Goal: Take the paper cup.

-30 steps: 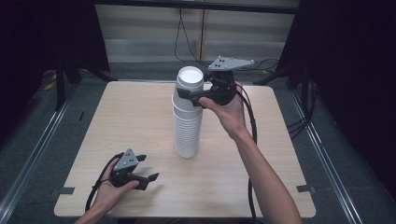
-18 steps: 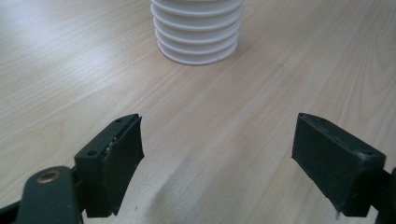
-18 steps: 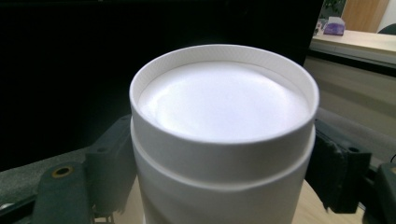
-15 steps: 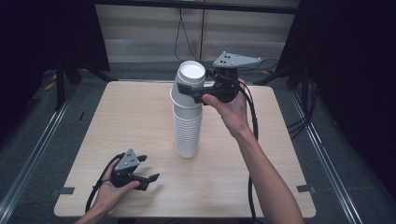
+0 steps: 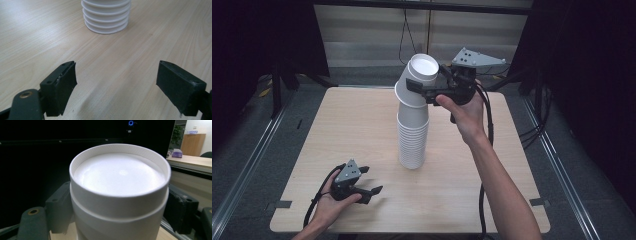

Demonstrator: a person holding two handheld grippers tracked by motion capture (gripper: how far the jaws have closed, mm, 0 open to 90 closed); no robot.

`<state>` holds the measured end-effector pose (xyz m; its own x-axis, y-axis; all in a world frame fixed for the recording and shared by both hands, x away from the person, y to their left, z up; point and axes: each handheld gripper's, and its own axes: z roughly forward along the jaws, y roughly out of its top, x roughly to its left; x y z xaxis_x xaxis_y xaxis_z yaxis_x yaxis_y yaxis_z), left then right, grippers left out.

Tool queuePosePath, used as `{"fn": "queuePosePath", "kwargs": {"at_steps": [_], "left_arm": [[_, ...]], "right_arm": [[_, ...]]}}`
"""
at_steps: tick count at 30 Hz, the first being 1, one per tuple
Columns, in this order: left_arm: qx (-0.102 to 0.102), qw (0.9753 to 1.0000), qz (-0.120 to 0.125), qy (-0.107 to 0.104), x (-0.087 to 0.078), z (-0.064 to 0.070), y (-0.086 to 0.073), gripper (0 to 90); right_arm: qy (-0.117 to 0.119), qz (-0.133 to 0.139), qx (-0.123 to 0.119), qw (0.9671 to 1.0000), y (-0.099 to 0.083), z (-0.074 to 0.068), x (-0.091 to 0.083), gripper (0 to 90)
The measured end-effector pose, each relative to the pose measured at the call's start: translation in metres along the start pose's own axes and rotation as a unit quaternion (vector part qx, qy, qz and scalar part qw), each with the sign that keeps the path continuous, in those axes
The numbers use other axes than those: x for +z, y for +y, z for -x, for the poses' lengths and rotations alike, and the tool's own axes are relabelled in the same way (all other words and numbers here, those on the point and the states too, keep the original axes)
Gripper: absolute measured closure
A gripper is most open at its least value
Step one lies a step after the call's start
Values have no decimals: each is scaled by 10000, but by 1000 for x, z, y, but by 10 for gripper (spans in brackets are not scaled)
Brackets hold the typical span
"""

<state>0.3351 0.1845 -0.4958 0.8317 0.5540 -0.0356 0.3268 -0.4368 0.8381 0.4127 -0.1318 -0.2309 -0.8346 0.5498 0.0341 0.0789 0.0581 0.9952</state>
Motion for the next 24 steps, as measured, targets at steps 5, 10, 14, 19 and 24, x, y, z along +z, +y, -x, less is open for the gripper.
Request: {"fn": "queuePosePath", "kwargs": {"at_steps": [5, 10, 14, 19, 24], "left_arm": [[-15, 10000, 3, 4, 0, 0, 0, 162], [3, 10000, 5, 1, 0, 0, 0, 161], [-7, 10000, 11, 3, 0, 0, 0, 162], [-20, 10000, 10, 3, 0, 0, 0, 161], [-18, 10000, 6, 13, 0, 0, 0, 161]], "right_arm": [[43, 148, 62, 9999, -1, 2, -1, 208], [41, 279, 130, 9995, 0, 3, -5, 208], [-12, 398, 161, 9991, 1, 4, -10, 208], [-47, 460, 181, 9988, 1, 5, -17, 209], [-106, 522, 190, 9984, 1, 7, -27, 209]]}}
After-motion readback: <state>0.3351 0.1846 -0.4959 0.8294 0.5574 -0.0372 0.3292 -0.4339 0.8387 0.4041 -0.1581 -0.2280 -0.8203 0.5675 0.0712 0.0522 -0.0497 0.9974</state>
